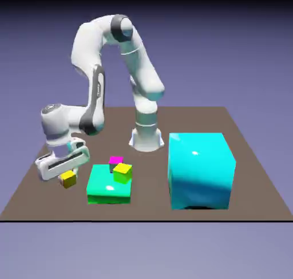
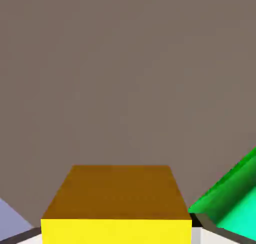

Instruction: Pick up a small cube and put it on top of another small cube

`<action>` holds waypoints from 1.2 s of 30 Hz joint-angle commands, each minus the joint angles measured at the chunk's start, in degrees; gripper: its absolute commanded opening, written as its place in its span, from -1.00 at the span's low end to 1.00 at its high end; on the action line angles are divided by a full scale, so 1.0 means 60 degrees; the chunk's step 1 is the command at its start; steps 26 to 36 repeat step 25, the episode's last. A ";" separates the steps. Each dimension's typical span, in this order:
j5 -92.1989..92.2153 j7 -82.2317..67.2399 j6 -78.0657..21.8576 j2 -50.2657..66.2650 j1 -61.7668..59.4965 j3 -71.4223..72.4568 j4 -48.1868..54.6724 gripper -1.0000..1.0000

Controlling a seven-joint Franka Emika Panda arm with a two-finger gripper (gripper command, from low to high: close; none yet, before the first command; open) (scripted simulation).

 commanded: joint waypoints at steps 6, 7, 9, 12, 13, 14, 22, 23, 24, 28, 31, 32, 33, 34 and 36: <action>0.1646 -0.1191 -0.0681 -0.2077 0.1712 -0.0614 -0.1216 -1.00; 0.1920 -0.1389 -0.0792 -0.2423 0.1997 -0.0717 -0.1418 -1.00; 0.2468 -0.1785 -0.1016 -0.3115 0.2568 -0.0922 -0.1823 -1.00; 0.3290 -0.2380 -0.1351 -0.4154 0.3424 -0.1229 -0.2431 -1.00; 0.3564 -0.2578 -0.1462 -0.4500 0.3709 -0.1332 -0.2634 -1.00; 0.3838 -0.2776 -0.1574 -0.4846 0.3994 -0.1434 -0.2836 -1.00; 0.4168 -0.3014 0.0532 -0.3300 0.4428 -0.1308 -0.3354 -1.00; 0.4168 -0.3014 0.0532 -0.3300 0.4428 -0.1308 -0.3354 1.00; 0.4168 -0.3014 0.0532 -0.3300 0.4428 -0.1308 -0.3354 1.00; 0.4150 -0.3001 0.0119 -0.3645 0.4393 -0.1348 -0.3289 1.00; 0.4150 -0.3001 0.0119 -0.3645 0.4393 -0.1348 -0.3289 1.00; 0.4150 -0.3001 0.0119 -0.3645 0.4393 -0.1348 -0.3289 1.00; 0.4150 -0.3001 0.0119 -0.3645 0.4393 -0.1348 -0.3289 1.00; 0.4150 -0.3001 0.0119 -0.3645 0.4393 -0.1348 -0.3289 1.00; 0.4150 -0.3001 0.0119 -0.3645 0.4393 -0.1348 -0.3289 1.00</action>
